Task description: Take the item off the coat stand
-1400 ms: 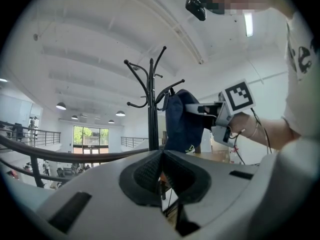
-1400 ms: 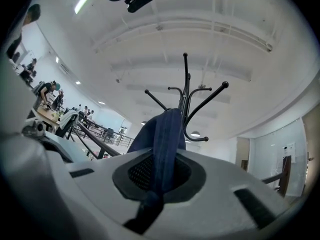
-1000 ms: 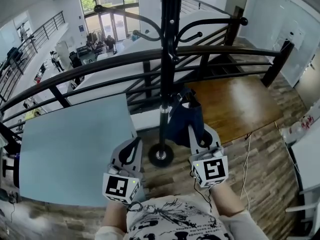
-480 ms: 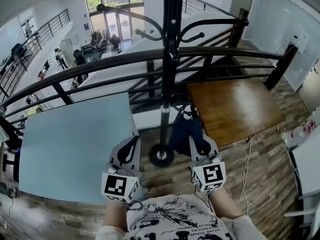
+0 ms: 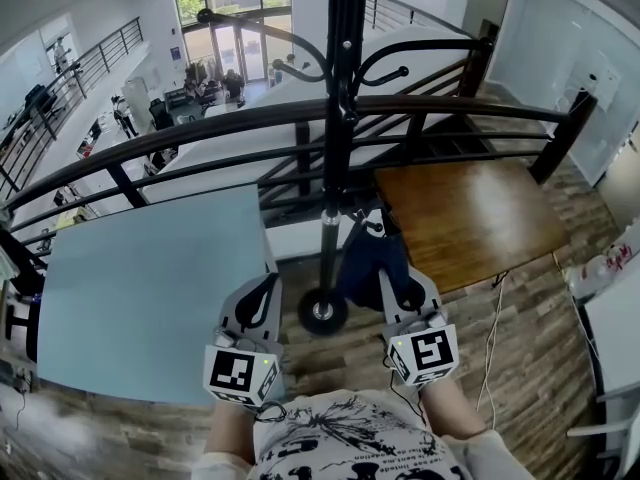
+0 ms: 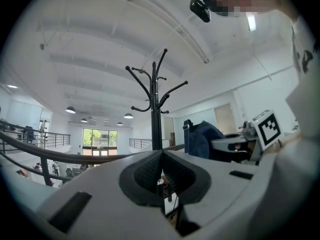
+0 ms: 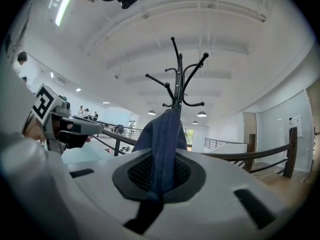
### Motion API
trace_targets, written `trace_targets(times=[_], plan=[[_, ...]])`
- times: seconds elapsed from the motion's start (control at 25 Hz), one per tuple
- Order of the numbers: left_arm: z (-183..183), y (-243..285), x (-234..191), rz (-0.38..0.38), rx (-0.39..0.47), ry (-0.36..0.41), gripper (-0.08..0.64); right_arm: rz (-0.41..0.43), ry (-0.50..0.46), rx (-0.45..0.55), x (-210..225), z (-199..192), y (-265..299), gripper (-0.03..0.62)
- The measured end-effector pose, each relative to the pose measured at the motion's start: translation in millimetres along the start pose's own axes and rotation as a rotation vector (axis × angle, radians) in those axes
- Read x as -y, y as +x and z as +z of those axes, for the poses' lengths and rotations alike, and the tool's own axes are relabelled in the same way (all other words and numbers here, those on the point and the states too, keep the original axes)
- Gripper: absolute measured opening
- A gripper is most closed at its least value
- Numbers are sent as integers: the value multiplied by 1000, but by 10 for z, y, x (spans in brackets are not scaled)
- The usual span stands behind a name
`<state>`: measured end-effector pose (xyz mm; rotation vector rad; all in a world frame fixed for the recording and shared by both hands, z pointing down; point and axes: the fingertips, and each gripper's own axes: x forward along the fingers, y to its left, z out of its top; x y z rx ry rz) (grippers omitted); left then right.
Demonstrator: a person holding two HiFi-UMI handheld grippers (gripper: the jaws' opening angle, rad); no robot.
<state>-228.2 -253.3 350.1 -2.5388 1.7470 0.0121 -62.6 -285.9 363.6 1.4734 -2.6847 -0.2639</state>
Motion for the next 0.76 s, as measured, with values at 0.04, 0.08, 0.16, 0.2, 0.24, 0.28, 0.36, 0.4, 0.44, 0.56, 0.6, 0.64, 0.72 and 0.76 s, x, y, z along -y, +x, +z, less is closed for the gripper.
trace_targets(times=[0.04,0.08,0.16,0.2,0.24,0.28,0.36,0.4,0.44,0.56,0.6,0.64,0.72,0.76], plan=[[-1,1,1,1,-2,1,5,1,-1,5,3,21,0,5],[-4,2,3,1,-5,2,5,2,-2,8,5,37,3,5],[-10,2,13,0,-11,4,5,5,-1,9,4,41,10,5],[-13,-2,18,0,-14,5,5,6,2,6,1,29,13,5],[-18,-10,21,0,-16,6,5,6,9,1,-2,12,16,5],[-31,-16,21,-1,-17,7,5,7,17,-5,-4,-8,23,5],[-90,-21,13,-6,-13,14,5,8,31,-12,-2,-39,48,5],[-117,-22,7,-7,-11,17,5,9,34,-14,1,-49,62,5],[-130,-26,-1,-5,-12,18,5,9,36,-16,4,-57,71,5],[-148,-43,-23,6,-20,14,5,7,38,-21,16,-76,77,5],[-156,-49,-29,8,-23,13,5,7,38,-25,19,-86,74,5],[-165,-53,-35,11,-26,12,5,7,39,-29,21,-96,72,5],[-180,-54,-48,16,-29,9,5,9,43,-33,24,-112,72,5],[-186,-54,-55,18,-30,8,5,9,45,-35,26,-119,73,5]])
